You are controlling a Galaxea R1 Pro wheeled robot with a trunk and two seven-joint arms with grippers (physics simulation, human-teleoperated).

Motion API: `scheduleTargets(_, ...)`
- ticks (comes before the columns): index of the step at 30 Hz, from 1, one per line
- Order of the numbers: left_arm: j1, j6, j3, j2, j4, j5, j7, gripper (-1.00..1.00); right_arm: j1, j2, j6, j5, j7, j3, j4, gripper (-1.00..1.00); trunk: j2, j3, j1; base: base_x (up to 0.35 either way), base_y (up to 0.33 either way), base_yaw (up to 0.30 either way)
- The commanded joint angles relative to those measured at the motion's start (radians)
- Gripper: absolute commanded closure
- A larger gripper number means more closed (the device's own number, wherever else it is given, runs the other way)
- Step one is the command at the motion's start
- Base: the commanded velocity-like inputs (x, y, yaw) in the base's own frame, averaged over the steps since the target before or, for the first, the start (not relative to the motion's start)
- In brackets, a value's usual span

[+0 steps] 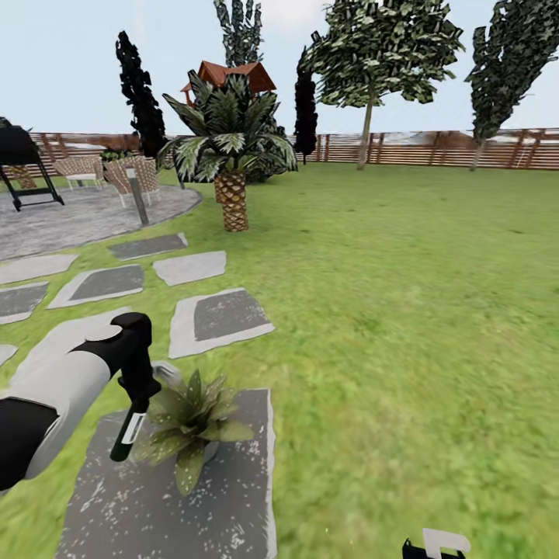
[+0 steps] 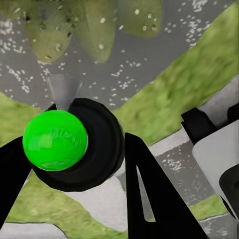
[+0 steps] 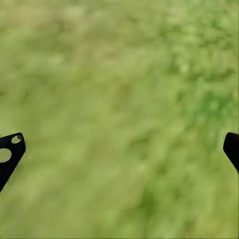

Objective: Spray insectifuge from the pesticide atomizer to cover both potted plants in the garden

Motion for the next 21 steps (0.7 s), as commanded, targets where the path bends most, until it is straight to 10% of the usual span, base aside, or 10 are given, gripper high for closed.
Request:
scheduleTargets(1, 0.000, 0.010, -0.002, -0.001, -0.002, -0.008, -0.010, 1.00, -0.001, 0.000, -0.004, 0.011, -0.003, -0.008, 0.002, -1.00, 0.000, -0.001, 0.000, 0.261, 0.000, 0.277)
scheduleTargets(21, 0.002, 0.011, -0.023, -0.006, -0.005, -0.011, -0.010, 1.00, -0.001, 0.000, -0.003, 0.011, -0.003, -0.008, 0.002, -1.00, 0.000, -0.001, 0.000, 0.103, -0.048, 0.153)
